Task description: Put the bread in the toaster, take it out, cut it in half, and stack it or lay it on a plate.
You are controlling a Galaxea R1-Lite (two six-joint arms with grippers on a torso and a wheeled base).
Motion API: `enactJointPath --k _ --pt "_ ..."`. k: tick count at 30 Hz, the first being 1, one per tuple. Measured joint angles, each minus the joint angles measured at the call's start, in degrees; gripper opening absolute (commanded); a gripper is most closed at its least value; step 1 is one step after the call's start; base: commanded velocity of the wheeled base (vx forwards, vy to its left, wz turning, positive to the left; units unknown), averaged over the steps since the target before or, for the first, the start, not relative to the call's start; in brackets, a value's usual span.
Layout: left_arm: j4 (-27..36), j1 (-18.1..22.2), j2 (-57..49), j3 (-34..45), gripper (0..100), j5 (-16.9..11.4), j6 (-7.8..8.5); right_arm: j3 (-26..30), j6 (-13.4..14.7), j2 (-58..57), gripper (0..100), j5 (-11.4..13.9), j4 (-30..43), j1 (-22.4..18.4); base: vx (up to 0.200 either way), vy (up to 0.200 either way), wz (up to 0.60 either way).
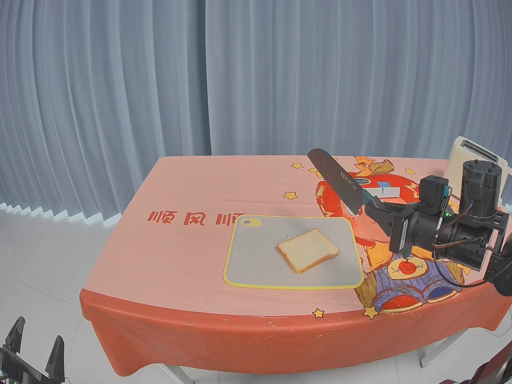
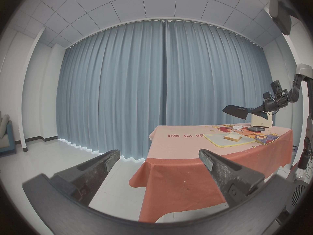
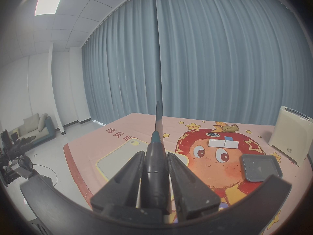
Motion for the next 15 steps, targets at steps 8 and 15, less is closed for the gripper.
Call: enactJointPath --k 8,15 --pt "-0.02 0.00 0.00 0.00 100 0.00 0.00 2.44 -0.09 0.09 0 0.06 -0.52 0.72 0.000 0.000 0.00" --pt "-0.02 0.00 0.00 0.00 100 -0.01 0.00 4.63 -0.93 0.06 0 0.13 -0.72 1.18 0.000 0.000 0.00"
